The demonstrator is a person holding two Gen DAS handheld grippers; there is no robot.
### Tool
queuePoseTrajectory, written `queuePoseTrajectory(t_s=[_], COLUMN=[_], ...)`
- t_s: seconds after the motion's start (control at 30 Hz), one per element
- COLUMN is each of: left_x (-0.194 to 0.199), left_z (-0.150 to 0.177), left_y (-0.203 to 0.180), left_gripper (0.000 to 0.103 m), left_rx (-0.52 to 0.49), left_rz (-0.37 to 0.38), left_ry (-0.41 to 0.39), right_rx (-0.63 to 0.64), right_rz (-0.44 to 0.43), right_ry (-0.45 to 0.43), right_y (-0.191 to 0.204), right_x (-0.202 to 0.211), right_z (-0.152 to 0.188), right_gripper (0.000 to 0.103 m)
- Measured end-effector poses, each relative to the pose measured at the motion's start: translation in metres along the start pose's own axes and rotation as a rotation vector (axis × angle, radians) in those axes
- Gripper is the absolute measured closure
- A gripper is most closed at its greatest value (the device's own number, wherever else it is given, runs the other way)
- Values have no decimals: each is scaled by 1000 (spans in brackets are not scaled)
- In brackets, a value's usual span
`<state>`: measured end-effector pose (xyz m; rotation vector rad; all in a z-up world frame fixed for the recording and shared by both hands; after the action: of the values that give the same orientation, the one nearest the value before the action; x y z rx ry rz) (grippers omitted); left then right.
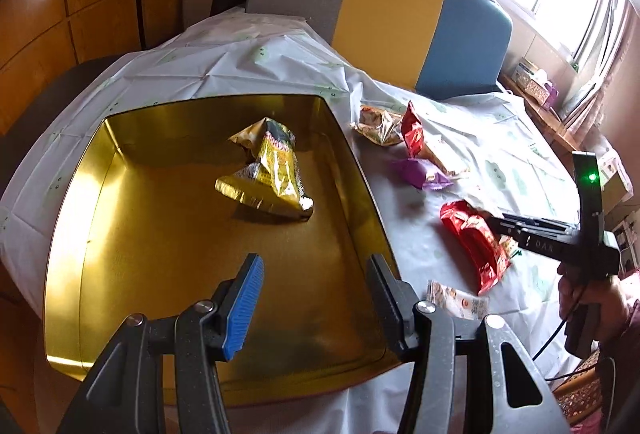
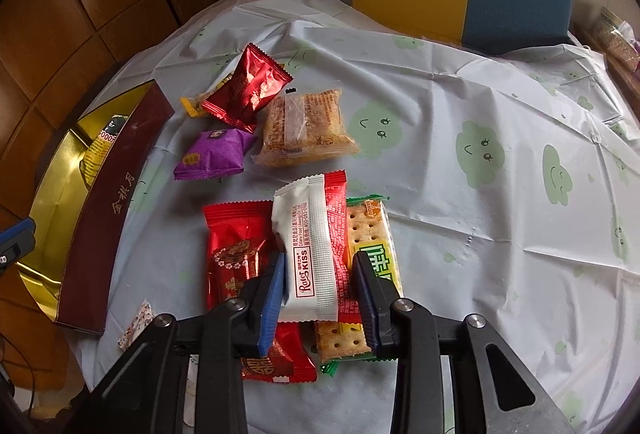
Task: Organize snacks
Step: 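Grasp the white Rusk Kiss bar with the right tool and drop it into the tin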
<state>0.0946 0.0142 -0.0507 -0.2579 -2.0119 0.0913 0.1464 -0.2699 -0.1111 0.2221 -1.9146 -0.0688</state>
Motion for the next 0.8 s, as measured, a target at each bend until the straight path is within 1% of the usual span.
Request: queuePoseTrajectory(t_s=[0.13, 0.27, 0.37, 0.43, 0.5, 0.63, 0.73, 0.8], left_x=[7, 18, 23, 24, 25, 26, 29, 31], left_z=[4, 7, 11, 14, 17, 19, 21, 23], left_y=[9, 23, 33, 42, 49, 65, 73, 79], left_gripper=[49, 49, 49, 49, 49, 49, 49, 49], left_rx=[23, 31, 39, 51, 67, 112, 129, 142], left_rz=[-21, -69, -97, -109, -114, -115, -118, -115], left_ry=[-13, -47, -60, -64, -66, -72, -81, -84], right_rx=[-21, -39, -45, -36, -7, 112, 213, 275], right_rz=[-28, -57, -80, -104, -129, -187, -224, -224], right_ry=[-3, -16, -51, -75, -98, -125, -108, -89], right_y=[0, 2, 10, 22, 45, 115, 174, 208], right_x=[4, 11, 28, 41, 55, 72, 69, 61], right_z=[2, 4, 5, 3, 0, -12, -17, -18], right_gripper=[71, 71, 71, 71, 71, 71, 71, 71])
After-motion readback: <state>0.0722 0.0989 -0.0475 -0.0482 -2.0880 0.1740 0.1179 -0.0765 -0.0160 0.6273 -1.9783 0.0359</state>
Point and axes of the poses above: each gripper's, at about its wrist camera, not at the fingertips, and x roughly against the way its jaws point, y to its left, z to its underside, the point moved 5 cm from there along -x, roughly the way its jaws point, and after that the axes turned 9 degrees about y, right-handed, at the moved point
